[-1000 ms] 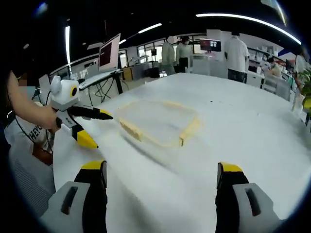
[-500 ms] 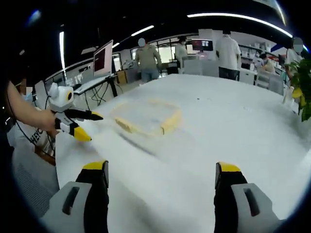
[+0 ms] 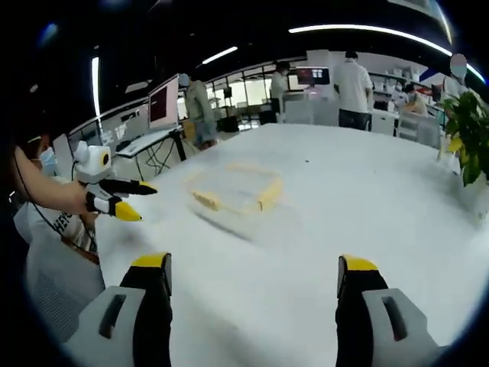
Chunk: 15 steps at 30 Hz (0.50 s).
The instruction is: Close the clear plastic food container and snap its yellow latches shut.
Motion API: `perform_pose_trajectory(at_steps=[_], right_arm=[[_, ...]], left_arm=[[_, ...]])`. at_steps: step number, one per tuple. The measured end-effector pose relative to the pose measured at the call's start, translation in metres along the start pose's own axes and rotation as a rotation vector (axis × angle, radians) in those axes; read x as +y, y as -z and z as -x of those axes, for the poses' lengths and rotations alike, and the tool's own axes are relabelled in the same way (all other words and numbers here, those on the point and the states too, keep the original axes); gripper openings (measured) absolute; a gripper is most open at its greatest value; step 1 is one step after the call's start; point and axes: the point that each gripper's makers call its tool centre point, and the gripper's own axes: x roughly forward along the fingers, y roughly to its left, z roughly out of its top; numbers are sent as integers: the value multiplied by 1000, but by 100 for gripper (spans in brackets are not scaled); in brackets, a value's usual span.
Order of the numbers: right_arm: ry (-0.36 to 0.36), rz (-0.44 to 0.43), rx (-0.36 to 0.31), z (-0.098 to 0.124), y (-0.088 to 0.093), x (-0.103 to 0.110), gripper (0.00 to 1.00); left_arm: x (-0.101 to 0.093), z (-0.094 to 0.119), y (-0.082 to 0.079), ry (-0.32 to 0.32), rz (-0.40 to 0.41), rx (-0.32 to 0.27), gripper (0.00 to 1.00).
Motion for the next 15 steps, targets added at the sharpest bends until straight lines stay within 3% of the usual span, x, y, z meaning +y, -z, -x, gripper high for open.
perform_pose_trajectory(at_steps=[8, 15], right_arm=[[6, -28, -8, 23, 8, 2, 87], [21, -73, -37, 41, 3, -2, 85]], left_arm=[[-6, 20, 2, 5, 5, -21, 72], [-1, 37, 7, -27, 57, -39, 72]])
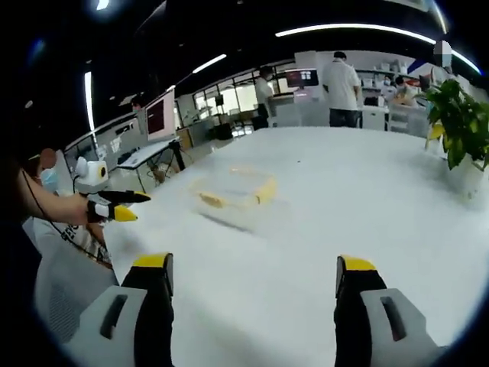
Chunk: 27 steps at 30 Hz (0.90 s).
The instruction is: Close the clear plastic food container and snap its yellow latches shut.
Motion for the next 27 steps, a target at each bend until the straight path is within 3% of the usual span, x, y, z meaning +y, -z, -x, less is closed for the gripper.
perform_pose_trajectory(at_steps=[11, 22, 27], right_arm=[[-15, 1, -18, 19, 2, 13, 83], [-4, -69, -47, 37, 16, 23, 84], [2, -87, -64, 39, 15, 24, 85]], left_arm=[[-22, 19, 8, 18, 24, -21, 70], [-46, 35, 22, 44, 56, -18, 70], [-55, 37, 20, 59, 96, -43, 70]])
